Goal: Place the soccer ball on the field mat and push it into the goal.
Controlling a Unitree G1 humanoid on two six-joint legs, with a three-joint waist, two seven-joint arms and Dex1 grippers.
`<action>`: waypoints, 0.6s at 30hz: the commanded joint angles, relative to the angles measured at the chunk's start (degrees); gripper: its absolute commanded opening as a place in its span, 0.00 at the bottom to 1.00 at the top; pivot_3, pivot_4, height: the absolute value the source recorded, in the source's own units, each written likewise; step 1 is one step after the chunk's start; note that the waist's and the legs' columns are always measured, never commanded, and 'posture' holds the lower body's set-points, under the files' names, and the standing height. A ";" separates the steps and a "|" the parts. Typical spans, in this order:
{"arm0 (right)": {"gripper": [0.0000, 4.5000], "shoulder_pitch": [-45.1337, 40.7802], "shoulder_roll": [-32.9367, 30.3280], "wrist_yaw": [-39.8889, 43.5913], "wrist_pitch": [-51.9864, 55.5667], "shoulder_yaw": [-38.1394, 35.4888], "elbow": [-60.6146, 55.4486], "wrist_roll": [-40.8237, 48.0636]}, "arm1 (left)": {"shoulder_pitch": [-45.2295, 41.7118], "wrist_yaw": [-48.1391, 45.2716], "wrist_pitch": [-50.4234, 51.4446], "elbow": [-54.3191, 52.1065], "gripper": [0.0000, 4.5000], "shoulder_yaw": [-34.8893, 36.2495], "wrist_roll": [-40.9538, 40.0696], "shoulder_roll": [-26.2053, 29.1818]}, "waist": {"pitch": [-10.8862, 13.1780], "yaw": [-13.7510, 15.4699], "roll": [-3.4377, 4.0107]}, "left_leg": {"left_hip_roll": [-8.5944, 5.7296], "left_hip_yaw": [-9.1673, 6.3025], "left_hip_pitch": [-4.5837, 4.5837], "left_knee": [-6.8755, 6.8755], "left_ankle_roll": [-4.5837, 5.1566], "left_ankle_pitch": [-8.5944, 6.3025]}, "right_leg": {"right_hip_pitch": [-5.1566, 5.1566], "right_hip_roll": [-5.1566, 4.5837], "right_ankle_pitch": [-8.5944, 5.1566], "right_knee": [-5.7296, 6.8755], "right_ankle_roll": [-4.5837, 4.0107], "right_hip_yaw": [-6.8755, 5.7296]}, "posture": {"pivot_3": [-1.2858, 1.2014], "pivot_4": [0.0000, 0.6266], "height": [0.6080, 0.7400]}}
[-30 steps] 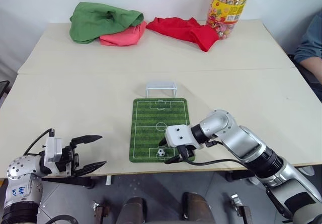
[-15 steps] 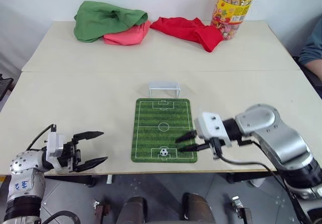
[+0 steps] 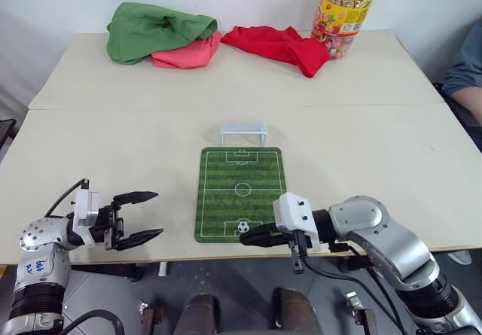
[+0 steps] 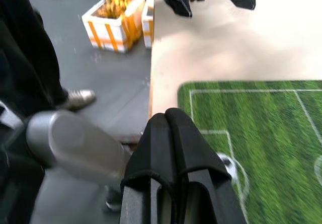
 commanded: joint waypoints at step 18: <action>0.01 -8.25 6.56 0.40 -15.63 5.73 25.54 -9.59 | 3.38 -1.98 1.10 -4.91 1.00 2.12 -1.79 1.71 | -0.01 -0.49 -0.01 | 0.05 0.02 0.02 0.00 0.00 0.00 | -0.02 0.04 0.00 0.03 0.00 0.01 | 0.52 0.24 1.00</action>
